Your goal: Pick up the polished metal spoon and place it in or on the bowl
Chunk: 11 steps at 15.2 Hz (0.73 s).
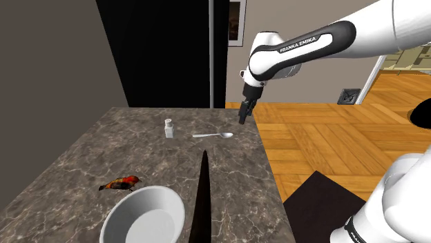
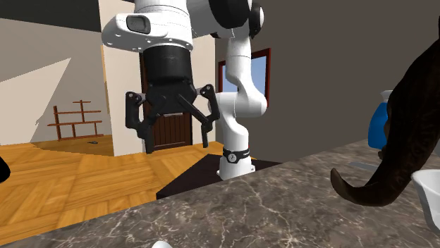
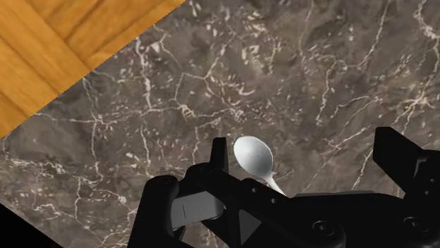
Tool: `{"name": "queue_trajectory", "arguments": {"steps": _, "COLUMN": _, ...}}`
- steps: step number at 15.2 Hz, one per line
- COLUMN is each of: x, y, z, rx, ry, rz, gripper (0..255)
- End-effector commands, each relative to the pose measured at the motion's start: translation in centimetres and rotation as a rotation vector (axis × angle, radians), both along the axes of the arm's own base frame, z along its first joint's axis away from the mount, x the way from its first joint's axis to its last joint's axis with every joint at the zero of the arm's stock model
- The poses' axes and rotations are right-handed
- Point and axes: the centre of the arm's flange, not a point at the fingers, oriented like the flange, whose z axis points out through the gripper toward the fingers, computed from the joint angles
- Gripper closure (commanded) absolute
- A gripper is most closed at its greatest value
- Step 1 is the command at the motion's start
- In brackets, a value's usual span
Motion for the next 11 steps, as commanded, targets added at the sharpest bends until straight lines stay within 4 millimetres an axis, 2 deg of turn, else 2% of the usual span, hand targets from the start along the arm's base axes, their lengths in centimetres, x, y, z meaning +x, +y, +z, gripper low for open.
{"name": "queue_trajectory", "arguments": {"steps": 1, "x": 2.0, "y": 0.9, "z": -1.7, "rx": 0.013, "ry": -0.014, "rz": 0.044, "gripper": 0}}
{"name": "queue_trajectory", "arguments": {"steps": 11, "x": 11.5, "y": 6.0, "z": -7.9, "rx": 0.078, "ry": -0.079, "rz": 0.253, "gripper": 0}}
